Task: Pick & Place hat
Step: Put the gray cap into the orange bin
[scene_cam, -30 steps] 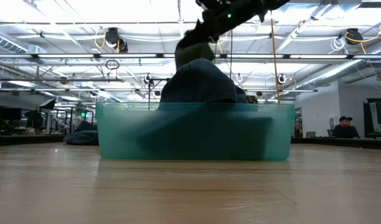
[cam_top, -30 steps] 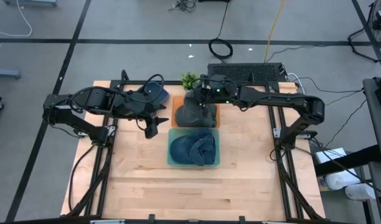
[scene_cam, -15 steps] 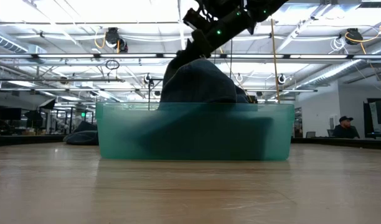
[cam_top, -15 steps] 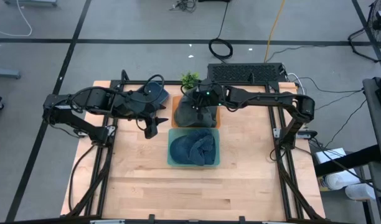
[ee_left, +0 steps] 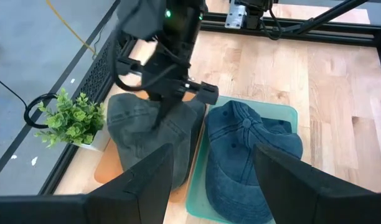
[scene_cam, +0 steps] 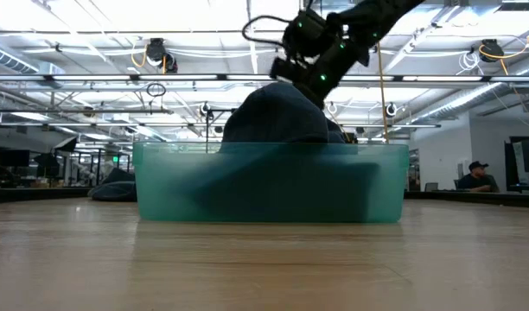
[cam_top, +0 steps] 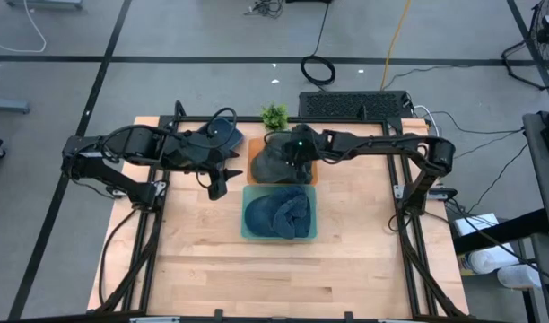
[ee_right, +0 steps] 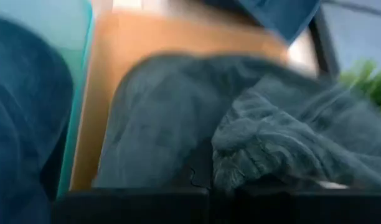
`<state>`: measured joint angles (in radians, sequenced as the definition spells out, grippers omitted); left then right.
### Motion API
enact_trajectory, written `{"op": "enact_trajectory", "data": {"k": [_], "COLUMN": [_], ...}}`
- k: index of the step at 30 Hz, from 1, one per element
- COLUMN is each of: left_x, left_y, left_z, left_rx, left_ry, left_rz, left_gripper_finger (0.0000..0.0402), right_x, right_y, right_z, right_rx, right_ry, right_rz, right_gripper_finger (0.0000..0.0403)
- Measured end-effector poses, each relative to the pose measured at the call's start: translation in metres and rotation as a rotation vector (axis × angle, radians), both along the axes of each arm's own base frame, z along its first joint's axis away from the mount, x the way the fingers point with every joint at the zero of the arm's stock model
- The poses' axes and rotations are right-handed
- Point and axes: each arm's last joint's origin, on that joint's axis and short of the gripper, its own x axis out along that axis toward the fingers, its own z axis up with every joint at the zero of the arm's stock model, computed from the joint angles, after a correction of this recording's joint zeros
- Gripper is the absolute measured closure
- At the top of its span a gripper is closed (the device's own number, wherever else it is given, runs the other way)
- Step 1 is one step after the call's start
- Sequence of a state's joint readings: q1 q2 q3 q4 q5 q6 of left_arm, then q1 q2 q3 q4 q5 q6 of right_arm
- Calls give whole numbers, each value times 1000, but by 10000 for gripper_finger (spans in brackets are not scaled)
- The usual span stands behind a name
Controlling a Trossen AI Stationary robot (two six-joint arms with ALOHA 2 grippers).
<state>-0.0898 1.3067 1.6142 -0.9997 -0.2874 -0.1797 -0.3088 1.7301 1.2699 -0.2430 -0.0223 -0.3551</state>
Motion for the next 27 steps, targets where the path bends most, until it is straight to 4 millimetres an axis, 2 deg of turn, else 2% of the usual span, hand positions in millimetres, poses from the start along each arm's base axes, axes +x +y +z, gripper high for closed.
{"op": "enact_trajectory", "data": {"k": [7,12,18,27], "left_x": [0,0,0,0], "left_y": [0,0,0,0], "left_z": [0,0,1,0], "left_rx": [2,13,8,0], "left_ry": [0,1,-5,-3], "left_rz": [-1,-10,-6,0], "left_gripper_finger": [172,172,172,172], "right_x": [-16,-22,-20,-29], "right_y": [5,8,8,13], "right_z": [-40,-54,-41,-10], "right_rx": [30,27,-21,-56], "right_ry": [38,27,-35,-111], "right_rz": [-17,-15,14,31], "right_gripper_finger": [403,402,368,235]}}
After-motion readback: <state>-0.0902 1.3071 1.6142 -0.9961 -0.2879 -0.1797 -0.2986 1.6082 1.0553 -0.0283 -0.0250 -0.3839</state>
